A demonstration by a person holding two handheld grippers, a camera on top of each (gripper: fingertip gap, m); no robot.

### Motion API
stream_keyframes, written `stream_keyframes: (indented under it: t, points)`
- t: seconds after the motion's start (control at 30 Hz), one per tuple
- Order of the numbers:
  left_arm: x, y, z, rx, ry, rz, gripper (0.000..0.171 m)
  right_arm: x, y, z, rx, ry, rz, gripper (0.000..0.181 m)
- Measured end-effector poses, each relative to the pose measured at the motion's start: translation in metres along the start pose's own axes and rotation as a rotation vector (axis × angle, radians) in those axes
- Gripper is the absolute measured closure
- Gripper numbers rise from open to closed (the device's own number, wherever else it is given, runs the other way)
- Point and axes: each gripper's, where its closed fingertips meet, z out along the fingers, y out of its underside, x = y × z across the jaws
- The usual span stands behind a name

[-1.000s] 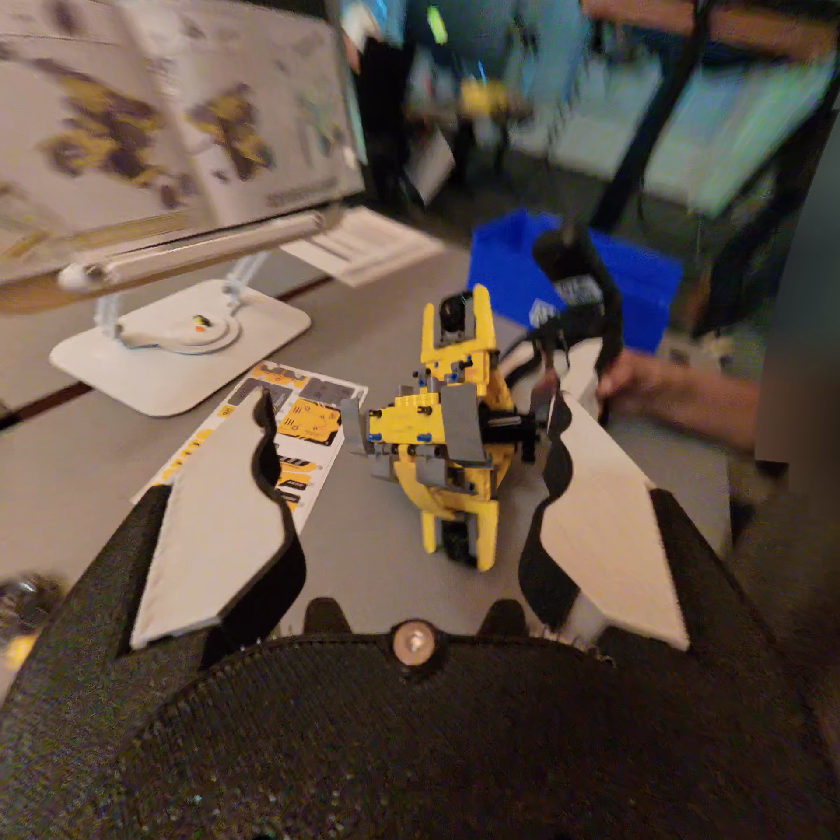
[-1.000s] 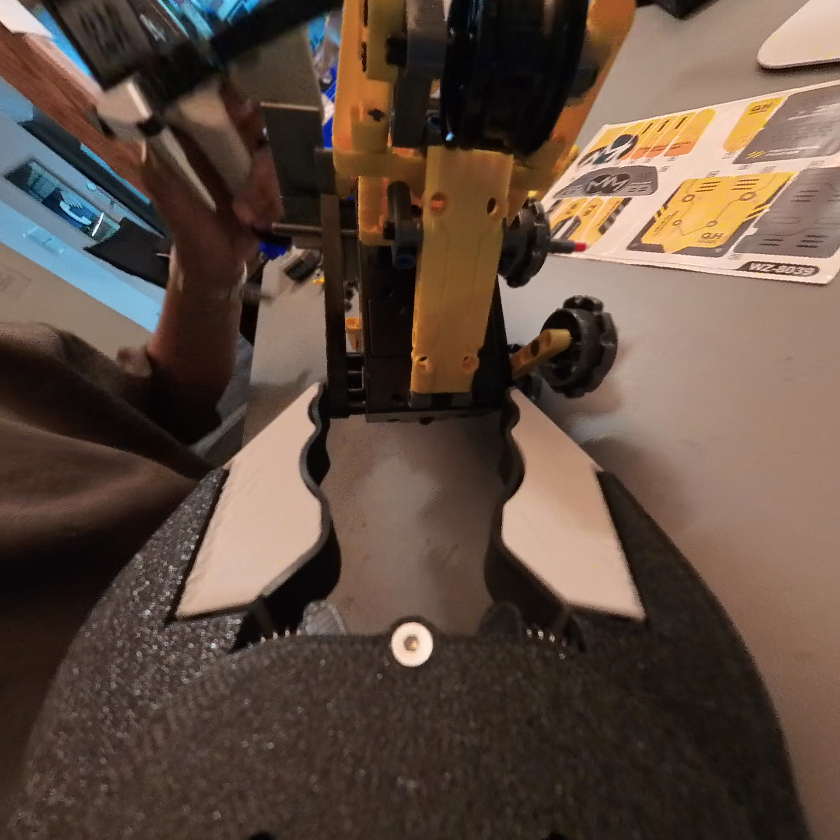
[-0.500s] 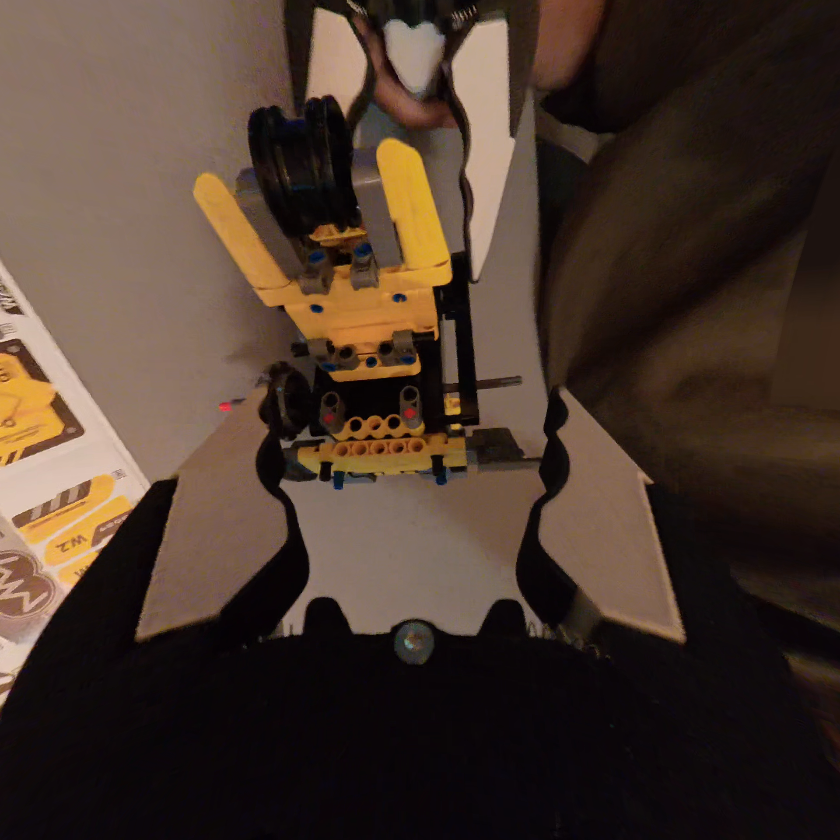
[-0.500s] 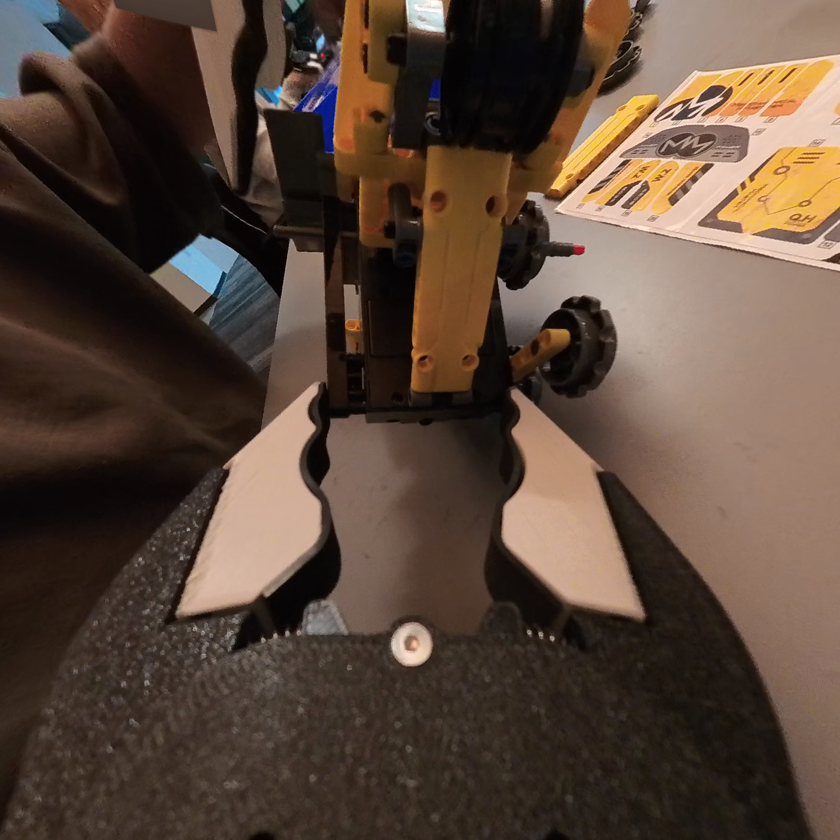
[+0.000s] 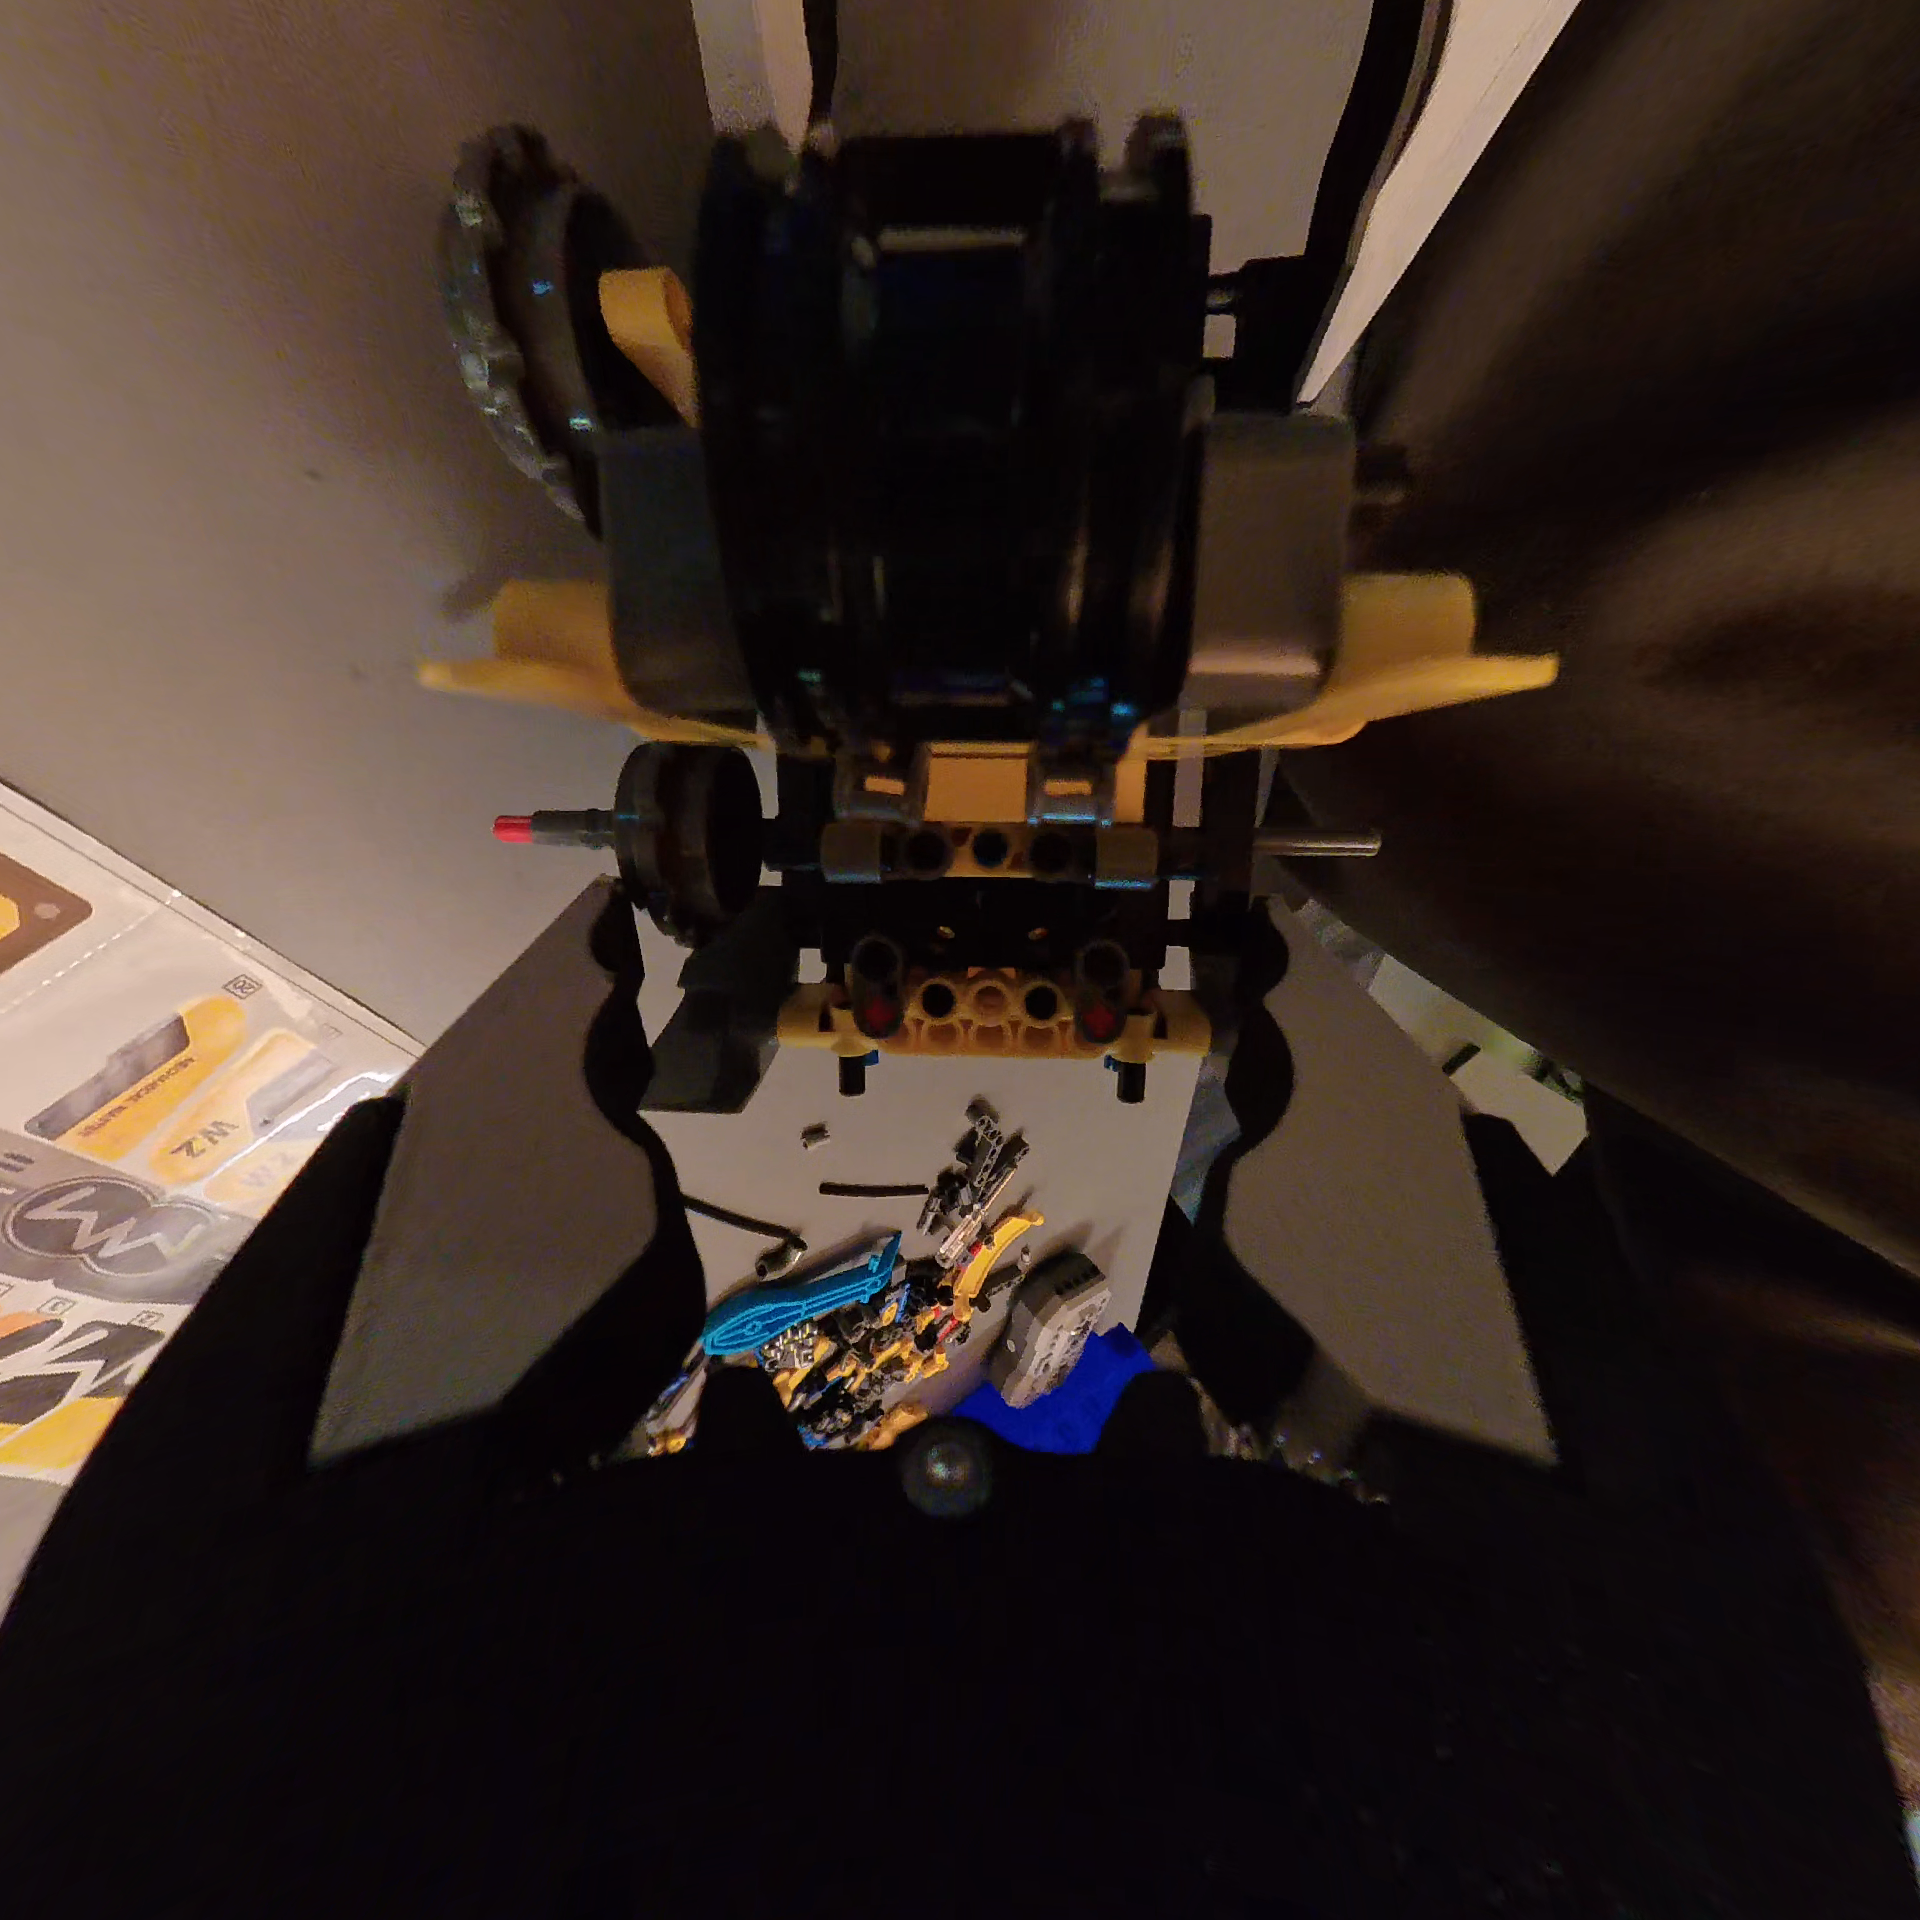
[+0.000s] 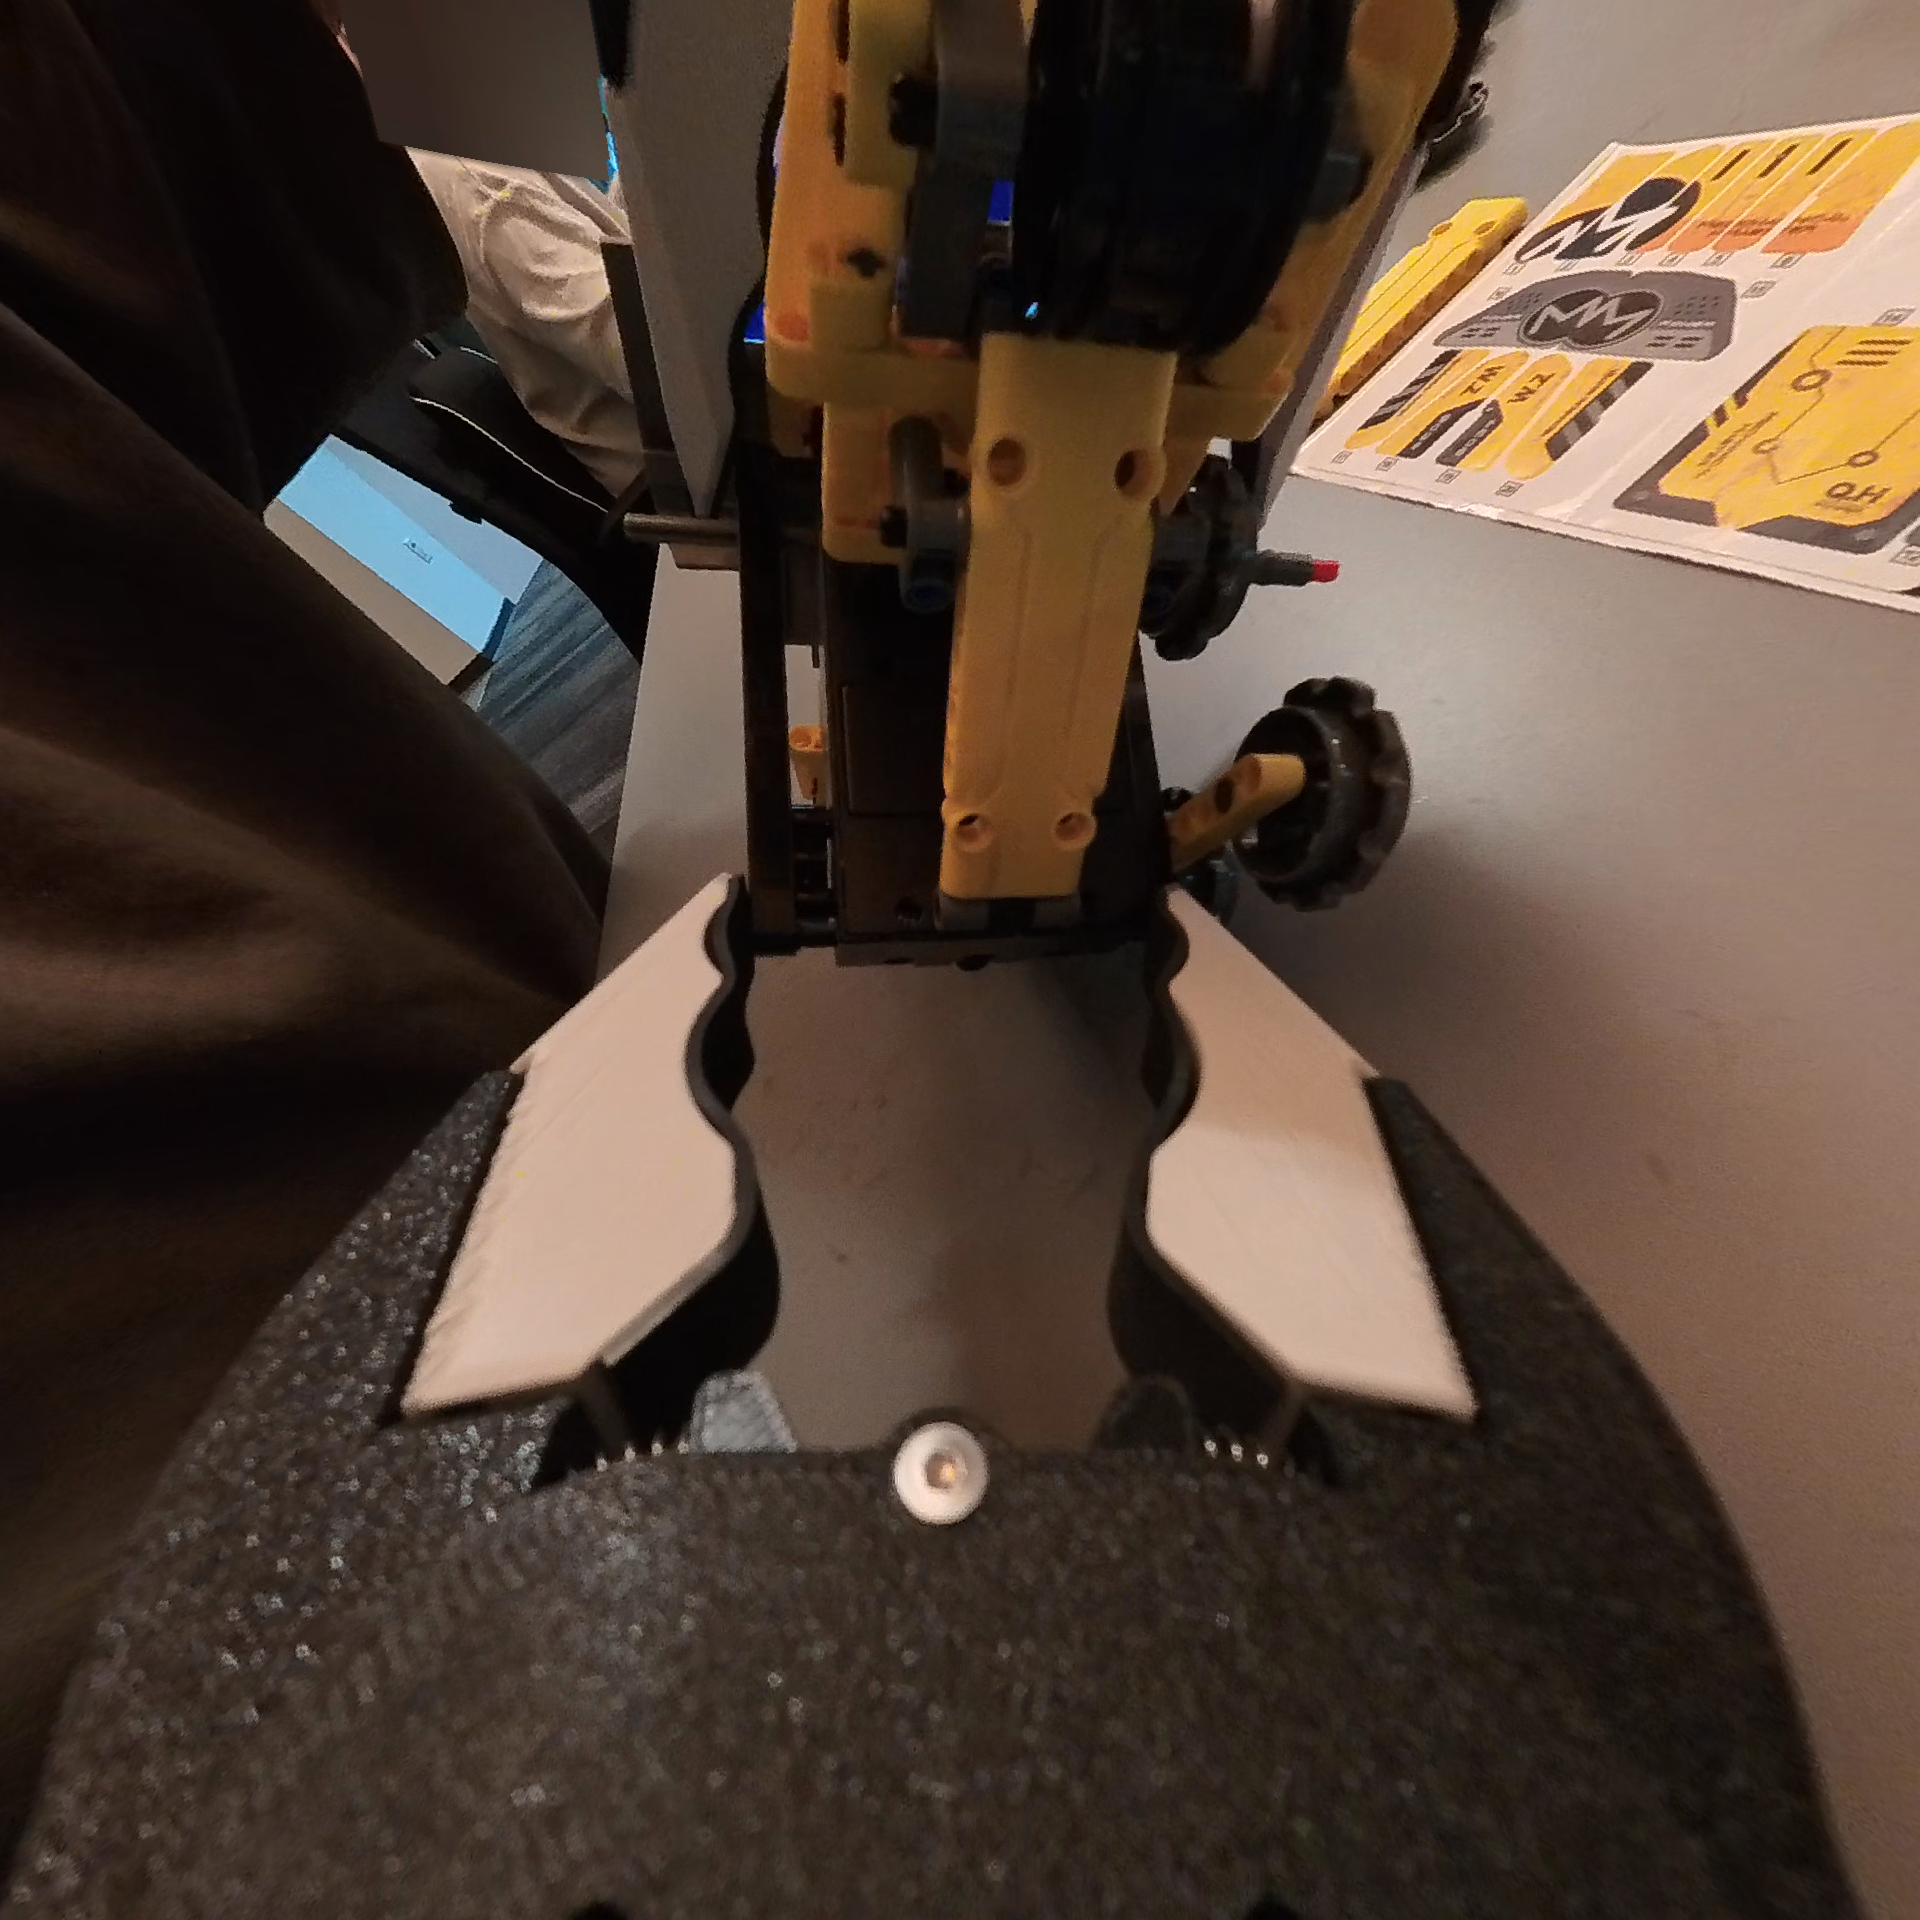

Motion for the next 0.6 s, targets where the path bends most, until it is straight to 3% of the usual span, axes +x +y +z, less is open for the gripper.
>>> stream_keyframes:
  t: [0.6]
  points:
    - [-0.0002, 0.0006, 0.0004, 0.06, 0.0, -0.003, 0.066, -0.001, -0.0015, 0.0012, 0.005, 0.008, 0.035, 0.106]
